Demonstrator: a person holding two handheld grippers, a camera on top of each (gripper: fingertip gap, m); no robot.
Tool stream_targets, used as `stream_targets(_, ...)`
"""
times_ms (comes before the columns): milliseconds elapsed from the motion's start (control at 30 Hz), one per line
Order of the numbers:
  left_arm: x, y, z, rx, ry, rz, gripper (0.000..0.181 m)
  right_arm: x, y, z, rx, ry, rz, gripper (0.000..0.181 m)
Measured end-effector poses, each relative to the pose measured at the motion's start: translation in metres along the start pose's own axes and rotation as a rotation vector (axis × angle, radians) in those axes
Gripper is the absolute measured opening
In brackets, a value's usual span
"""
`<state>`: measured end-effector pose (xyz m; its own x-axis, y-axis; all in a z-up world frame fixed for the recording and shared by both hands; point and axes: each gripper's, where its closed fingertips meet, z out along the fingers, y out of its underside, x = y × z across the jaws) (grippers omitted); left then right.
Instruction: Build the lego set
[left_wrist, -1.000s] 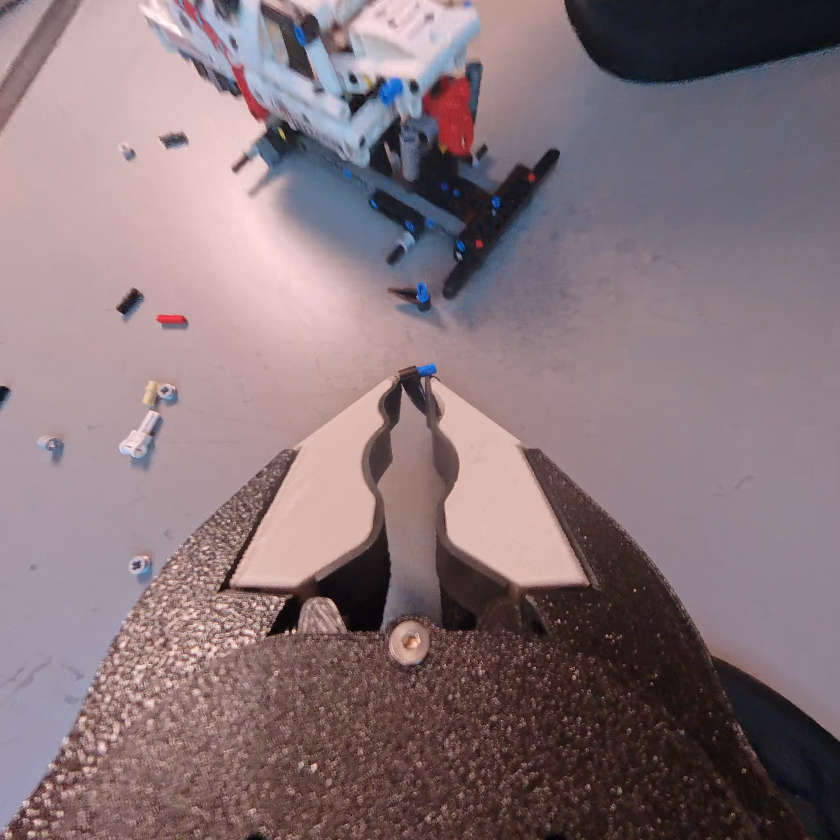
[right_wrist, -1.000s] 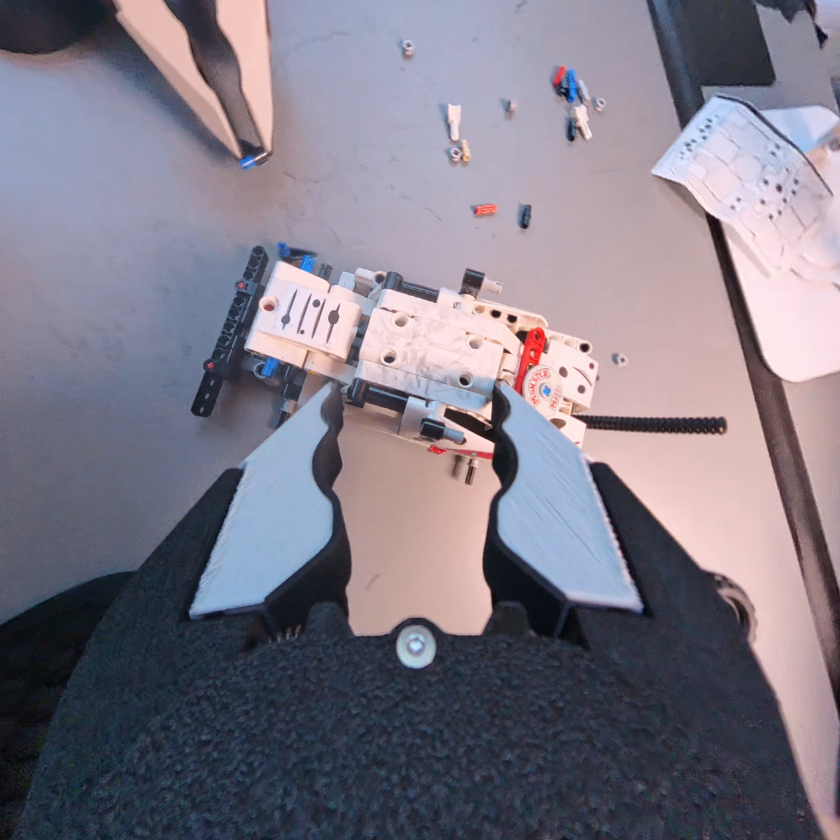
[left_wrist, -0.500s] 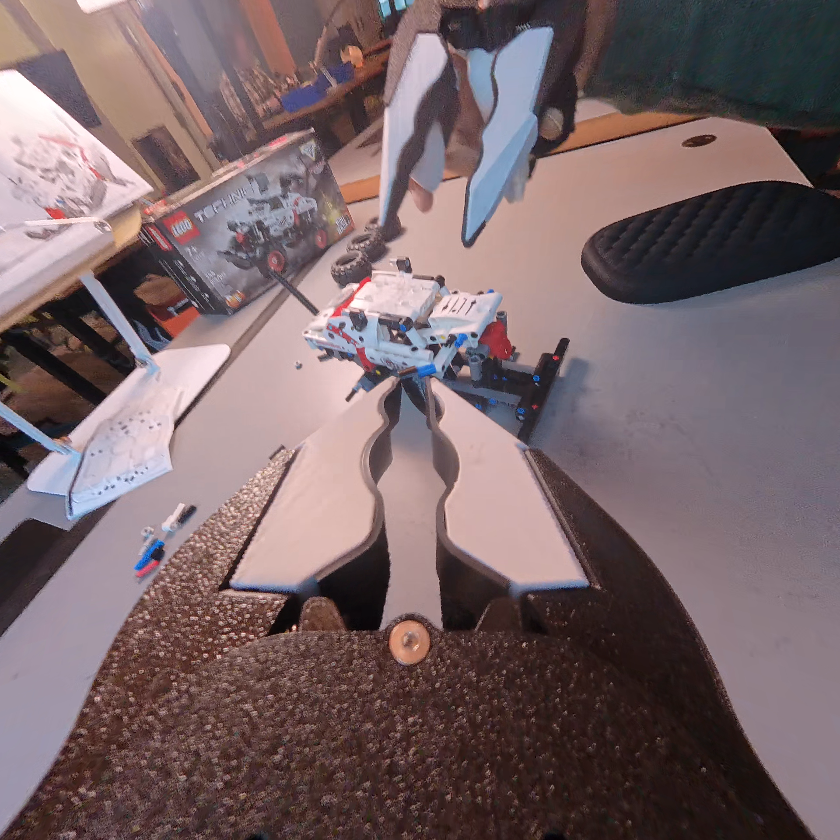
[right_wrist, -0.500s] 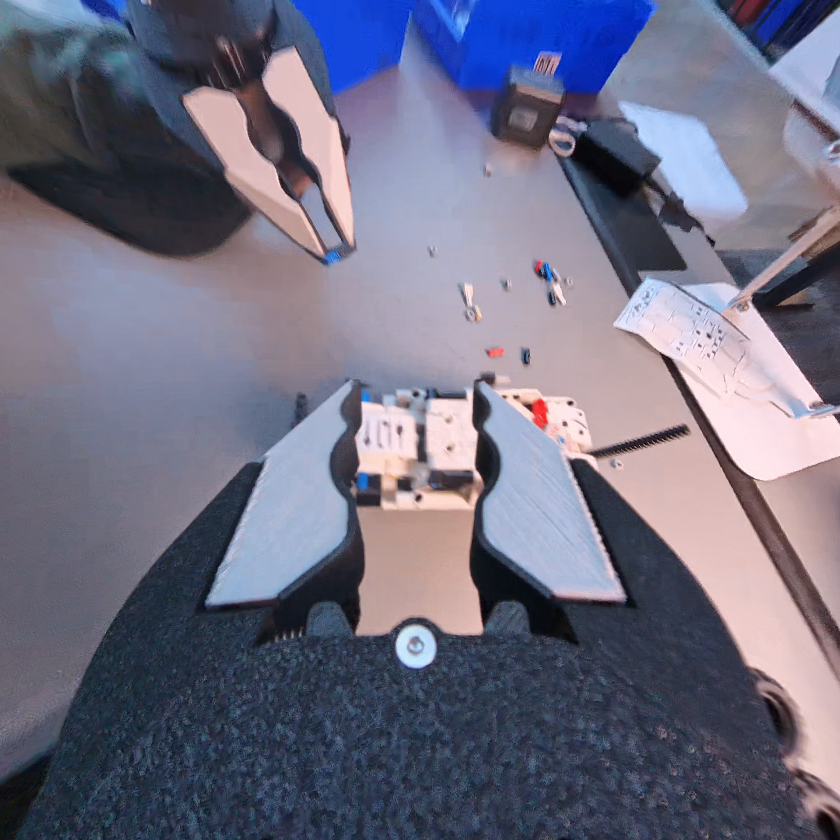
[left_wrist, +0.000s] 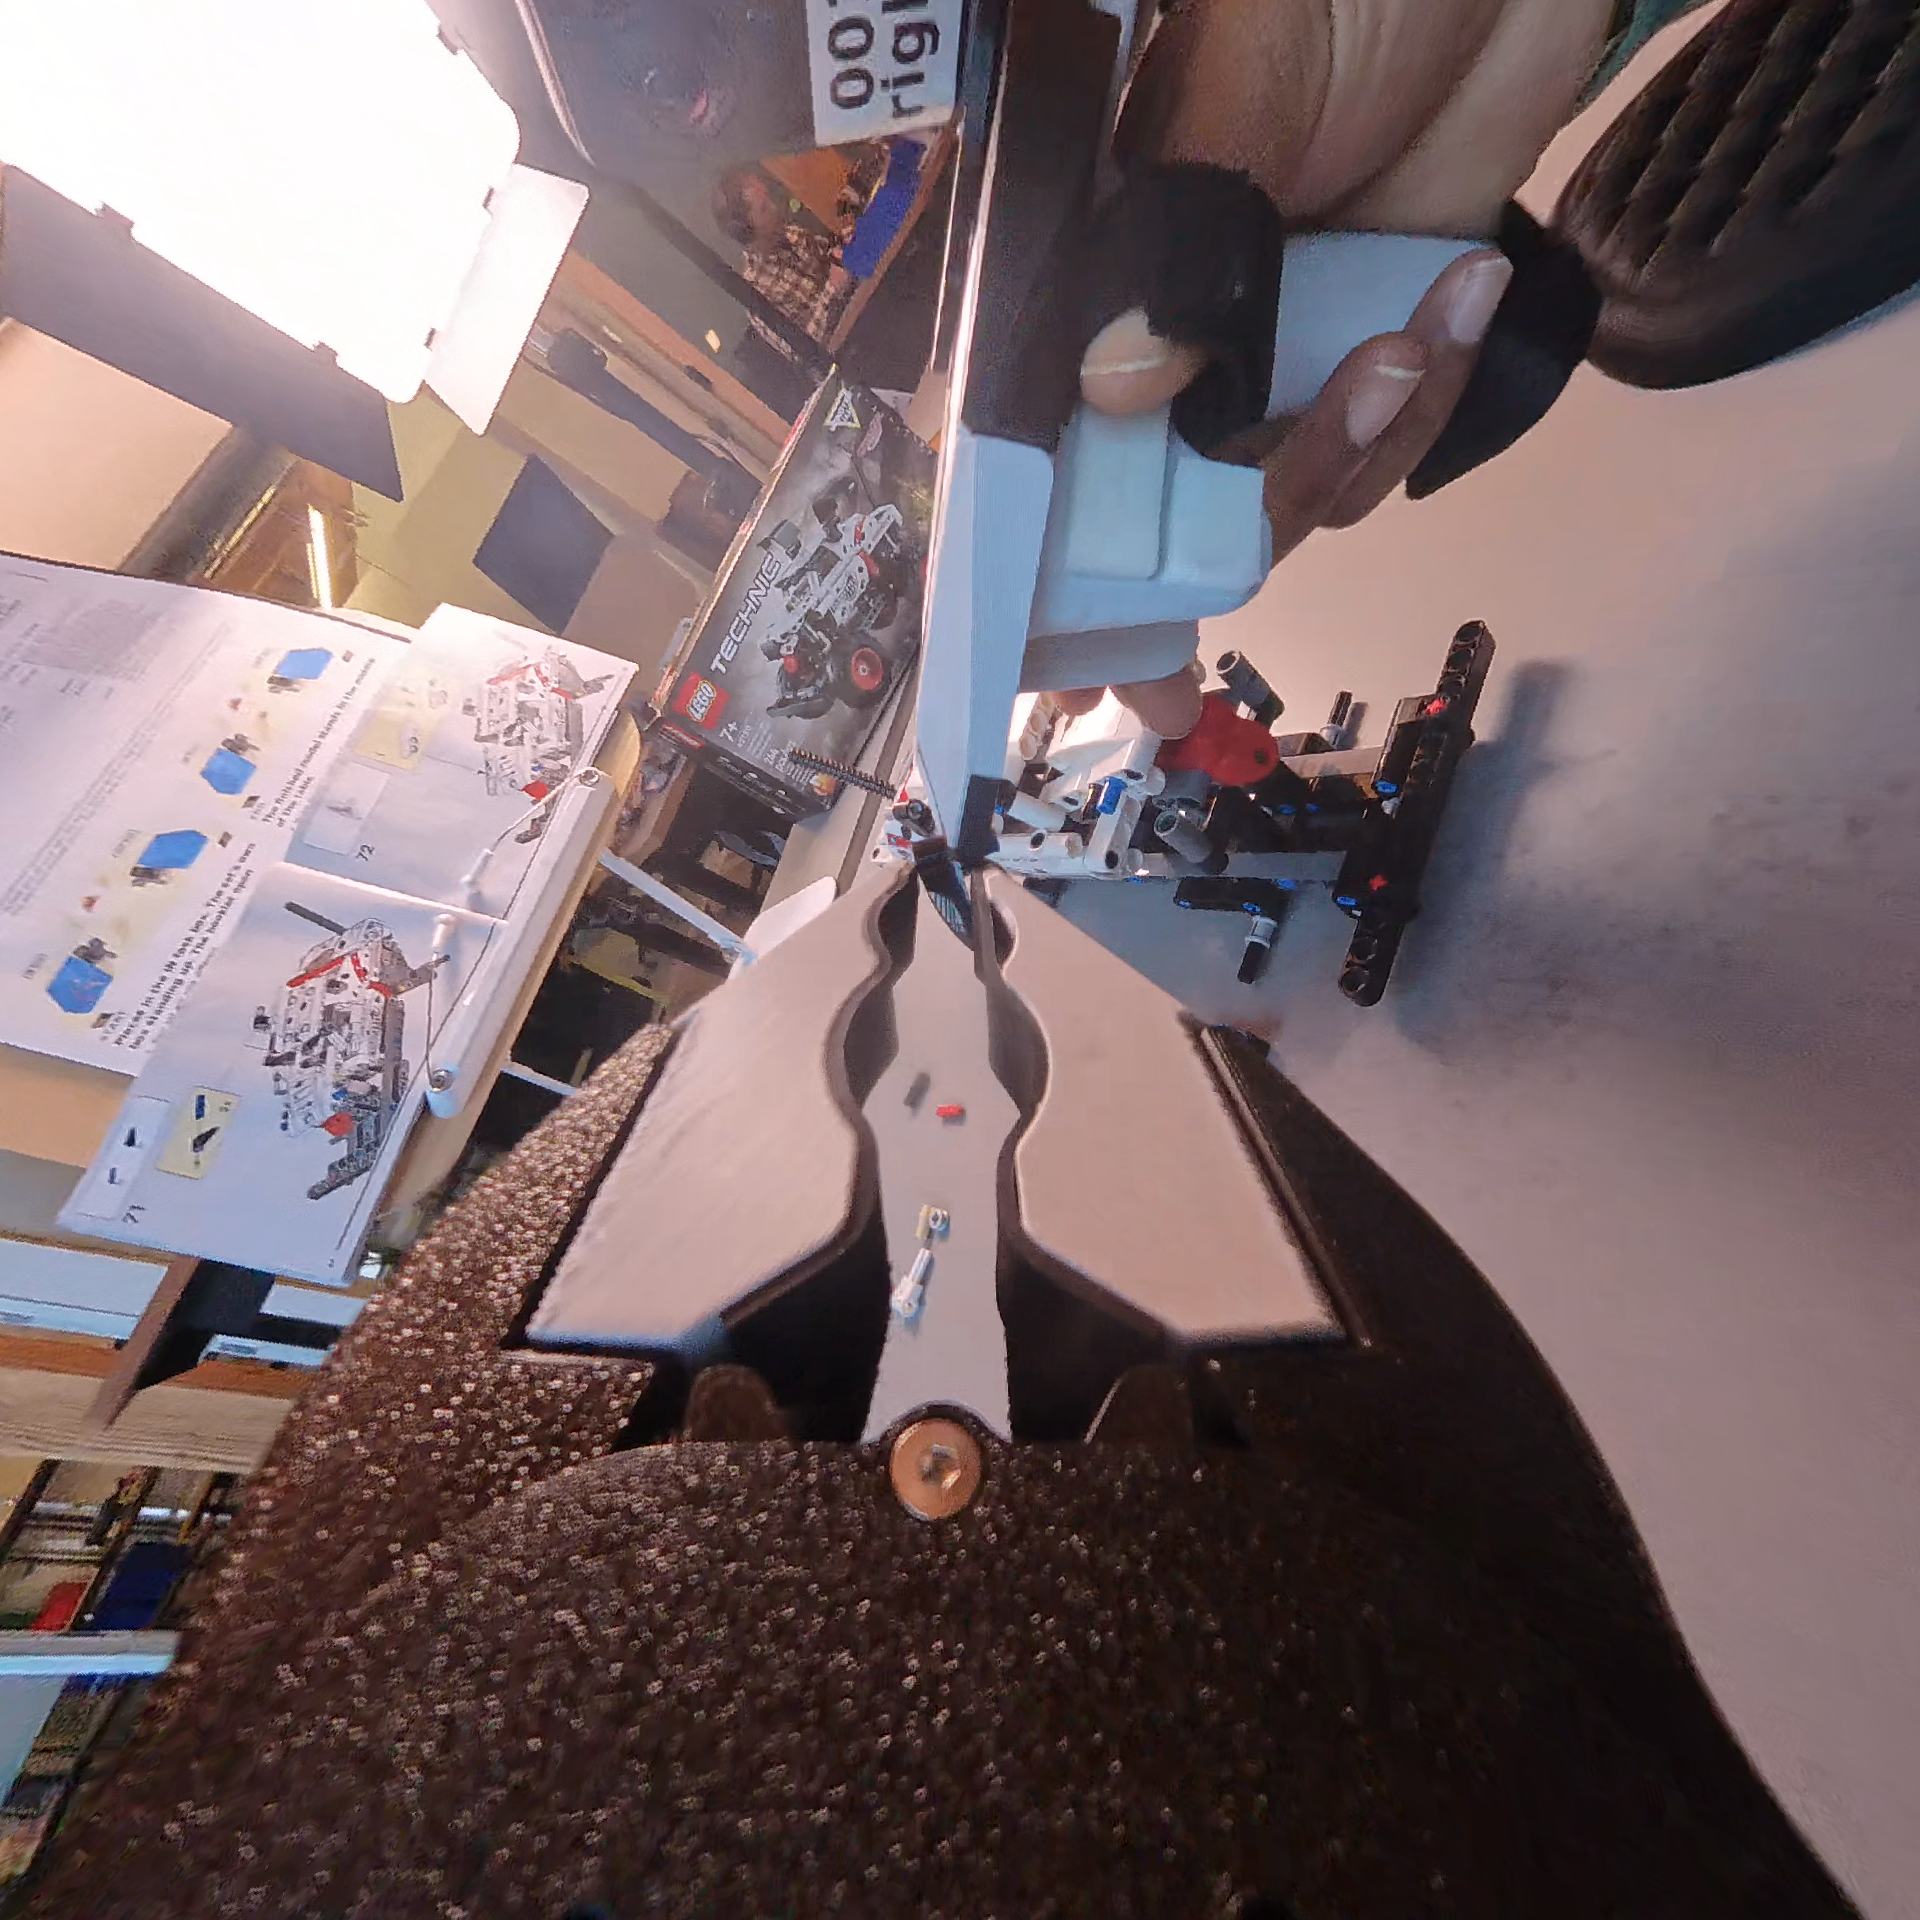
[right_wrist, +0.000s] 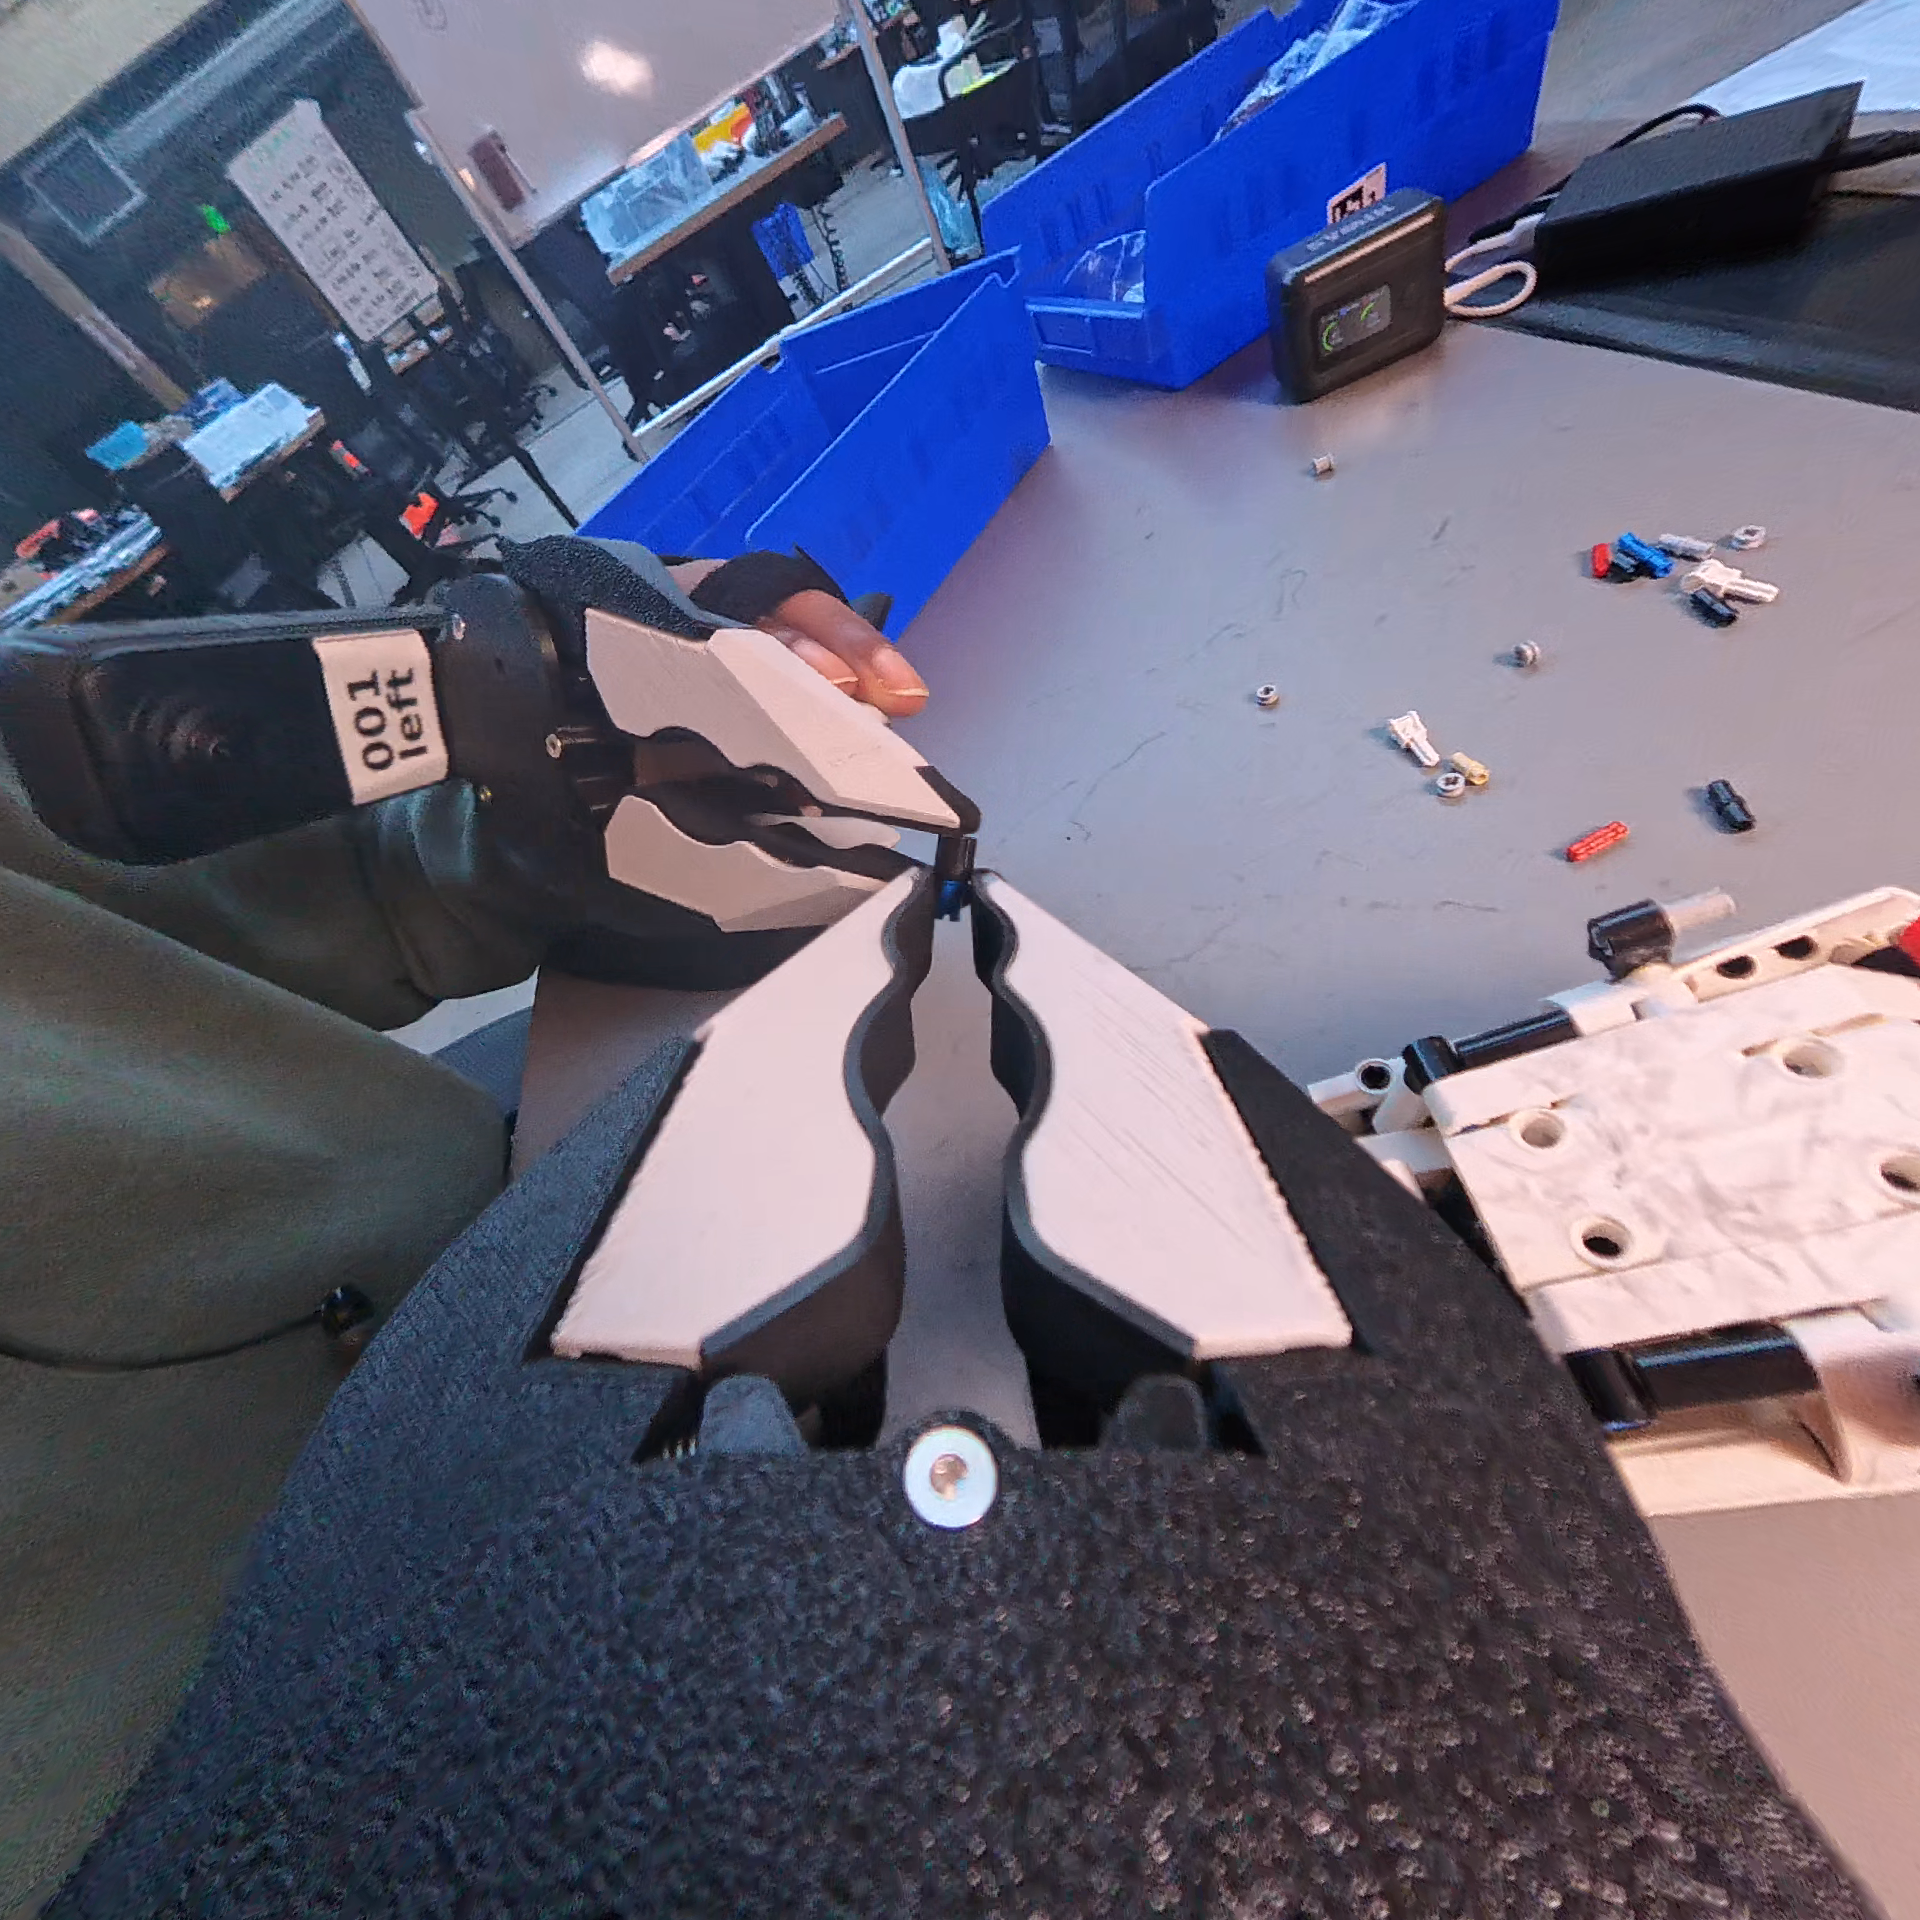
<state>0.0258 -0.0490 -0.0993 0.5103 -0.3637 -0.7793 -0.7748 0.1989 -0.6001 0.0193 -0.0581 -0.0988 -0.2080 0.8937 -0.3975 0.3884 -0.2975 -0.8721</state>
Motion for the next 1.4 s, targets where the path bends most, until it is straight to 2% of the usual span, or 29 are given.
stream_targets(67, 0.003, -0.005, -0.001, 0.039, 0.024, -0.019, 0.010, -0.004, 0.002, -0.004, 0.006, -0.046, -0.079, 0.006)
stream_targets(167, 0.012, -0.011, -0.001, 0.111, 0.168, -0.257, 0.033, -0.010, 0.004, -0.016, 0.034, -0.030, -0.417, 0.005)
stream_targets(267, 0.025, -0.031, -0.012, 0.261, 0.460, -0.612, 0.029, -0.019, 0.009, -0.027, 0.063, 0.017, -0.753, 0.006)
stream_targets(300, 0.023, -0.036, -0.014, 0.295, 0.505, -0.681, 0.028, -0.021, 0.010, -0.029, 0.076, 0.030, -0.821, 0.006)
stream_targets(367, 0.022, -0.034, -0.010, 0.284, 0.518, -0.694, 0.023, -0.025, 0.013, -0.031, 0.101, 0.030, -0.889, 0.006)
stream_targets(533, 0.039, -0.031, 0.000, 0.224, 0.540, -0.590, 0.006, -0.024, 0.023, -0.030, 0.110, 0.019, -0.946, 0.006)
stream_targets(667, 0.038, -0.030, 0.005, 0.213, 0.482, -0.512, 0.005, -0.020, 0.024, -0.033, 0.097, 0.040, -0.955, 0.006)
stream_targets(800, 0.030, -0.020, 0.018, 0.121, 0.279, -0.255, 0.004, -0.002, 0.022, -0.035, 0.058, 0.099, -0.800, 0.006)
stream_targets(933, 0.008, -0.010, 0.034, 0.035, 0.061, 0.053, 0.004, 0.012, 0.013, -0.042, 0.036, 0.125, -0.582, 0.029)
stream_targets(967, 0.006, -0.008, 0.039, 0.022, 0.035, 0.120, 0.004, 0.016, 0.008, -0.045, 0.046, 0.143, -0.539, 0.029)
stream_targets(1100, 0.007, -0.003, 0.062, -0.005, 0.013, 0.313, 0.004, 0.033, 0.001, -0.052, 0.039, 0.213, -0.425, 0.025)
stream_targets(1233, 0.005, -0.004, 0.073, -0.001, -0.001, 0.380, 0.004, 0.050, 0.006, -0.058, -0.002, 0.282, -0.434, 0.021)
stream_targets(1400, 0.005, -0.001, 0.080, 0.003, -0.004, 0.454, 0.003, 0.062, 0.011, -0.055, -0.038, 0.294, -0.389, 0.012)
